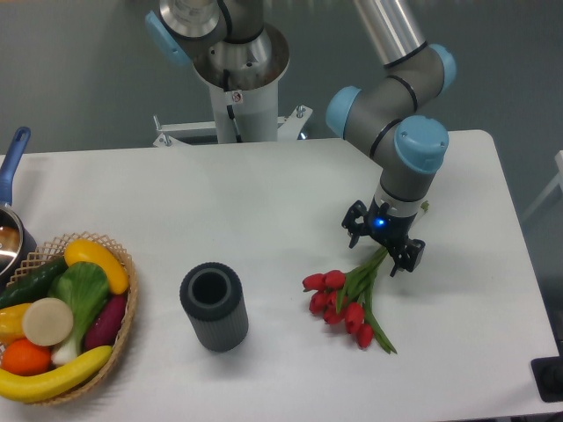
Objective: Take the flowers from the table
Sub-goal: 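Move the open gripper down over the tulip stems near the string tie, then close the gripper around the red tulip stems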
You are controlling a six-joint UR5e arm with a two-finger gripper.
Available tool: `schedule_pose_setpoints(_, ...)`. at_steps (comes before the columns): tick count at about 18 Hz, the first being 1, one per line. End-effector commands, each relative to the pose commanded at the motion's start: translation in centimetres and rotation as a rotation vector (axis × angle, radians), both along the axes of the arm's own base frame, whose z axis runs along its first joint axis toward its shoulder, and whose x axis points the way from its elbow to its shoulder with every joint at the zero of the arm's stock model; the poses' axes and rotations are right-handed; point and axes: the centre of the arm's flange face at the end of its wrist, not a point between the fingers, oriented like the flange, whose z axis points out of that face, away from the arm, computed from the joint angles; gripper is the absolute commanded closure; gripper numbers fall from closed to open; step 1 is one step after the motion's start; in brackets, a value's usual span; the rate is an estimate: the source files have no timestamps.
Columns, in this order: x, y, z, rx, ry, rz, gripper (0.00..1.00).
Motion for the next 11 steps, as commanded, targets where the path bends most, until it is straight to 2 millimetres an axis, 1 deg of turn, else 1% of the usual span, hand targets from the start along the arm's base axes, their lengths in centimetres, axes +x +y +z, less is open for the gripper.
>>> schedule_pose_setpoints(2, -0.1, 0.0, -0.2, -0.001, -0.003, 0.0, 0.0)
schedule_pose_setpoints(4, -0.7, 0.4, -0.8, 0.0, 0.005, -0.003, 0.0)
schedule_pose_setpoints(9, -0.7, 0.5, -1.3, -0.002, 0.004, -0.003, 0.0)
schedule_pose_setpoints(11, -0.7, 0.5, -1.4, -0.001, 0.005, -0.003, 0.04)
